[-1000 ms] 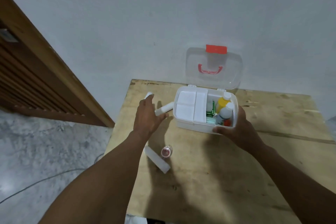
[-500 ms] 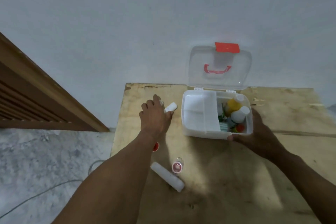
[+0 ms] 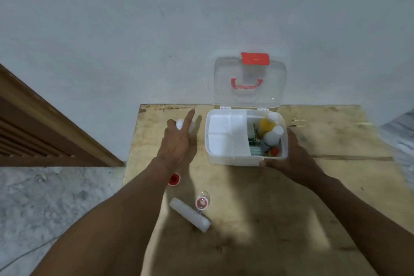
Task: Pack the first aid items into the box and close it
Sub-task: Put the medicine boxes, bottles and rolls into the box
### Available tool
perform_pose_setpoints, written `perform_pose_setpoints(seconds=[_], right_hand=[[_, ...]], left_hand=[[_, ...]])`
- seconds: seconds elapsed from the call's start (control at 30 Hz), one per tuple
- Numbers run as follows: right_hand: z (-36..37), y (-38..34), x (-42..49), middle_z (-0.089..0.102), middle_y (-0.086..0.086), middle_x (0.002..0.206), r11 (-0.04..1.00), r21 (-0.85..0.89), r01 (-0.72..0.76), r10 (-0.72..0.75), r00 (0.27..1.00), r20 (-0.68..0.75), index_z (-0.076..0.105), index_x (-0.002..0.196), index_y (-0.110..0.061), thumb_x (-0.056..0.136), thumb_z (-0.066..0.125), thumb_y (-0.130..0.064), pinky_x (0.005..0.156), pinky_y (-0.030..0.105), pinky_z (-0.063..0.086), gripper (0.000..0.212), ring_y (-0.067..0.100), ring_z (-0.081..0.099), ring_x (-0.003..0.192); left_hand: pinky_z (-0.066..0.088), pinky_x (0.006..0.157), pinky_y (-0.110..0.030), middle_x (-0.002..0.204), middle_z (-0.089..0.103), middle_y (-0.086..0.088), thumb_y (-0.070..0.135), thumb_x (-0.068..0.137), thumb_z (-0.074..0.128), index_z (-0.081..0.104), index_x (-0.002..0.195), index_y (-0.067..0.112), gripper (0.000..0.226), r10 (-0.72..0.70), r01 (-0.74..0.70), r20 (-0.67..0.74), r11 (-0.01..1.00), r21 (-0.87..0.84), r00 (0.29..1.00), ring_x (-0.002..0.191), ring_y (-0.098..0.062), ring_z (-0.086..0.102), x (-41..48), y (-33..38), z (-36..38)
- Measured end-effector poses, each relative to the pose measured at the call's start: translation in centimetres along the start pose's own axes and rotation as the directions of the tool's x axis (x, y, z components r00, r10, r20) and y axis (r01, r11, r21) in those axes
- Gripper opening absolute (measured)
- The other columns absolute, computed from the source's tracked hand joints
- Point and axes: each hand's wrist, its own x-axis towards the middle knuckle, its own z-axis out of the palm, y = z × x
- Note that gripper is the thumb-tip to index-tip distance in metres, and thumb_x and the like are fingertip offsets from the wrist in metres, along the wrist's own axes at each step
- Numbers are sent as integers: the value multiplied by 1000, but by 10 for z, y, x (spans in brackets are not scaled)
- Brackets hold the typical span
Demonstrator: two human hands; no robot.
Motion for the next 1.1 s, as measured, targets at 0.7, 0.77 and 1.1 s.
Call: perform_pose_setpoints(seconds=[0.7,0.77,1.1], right_hand=[[3,26,9,53,-8,135,999,21,34,-34,999,-34,16,147,-37,50,87,-60,94,43,53,122,18,60,115],[3,29,10,54,-8,134,999,29,34,-33,999,-33,13,148,-39,47,85,-64,93,47,54,126,19,61,113],[11,40,20,50,-8,135,998,34,43,-41,998,-55,12,151,-36,44,79,-78,90,44,57,134,18,60,115]], left_hand=[[48,94,-30,122,60,0,20,94,64,46,134,18,44,12,-26,-29,849,-528,1000,111,-16,58,-59,159,49],[45,90,-27,122,59,3,22,93,64,45,133,19,44,-9,-13,-40,860,-509,999,111,-15,58,-62,161,62],[47,105,-46,132,57,-3,22,92,65,42,136,16,49,-87,49,-58,877,-478,995,119,-23,57,-57,166,93]])
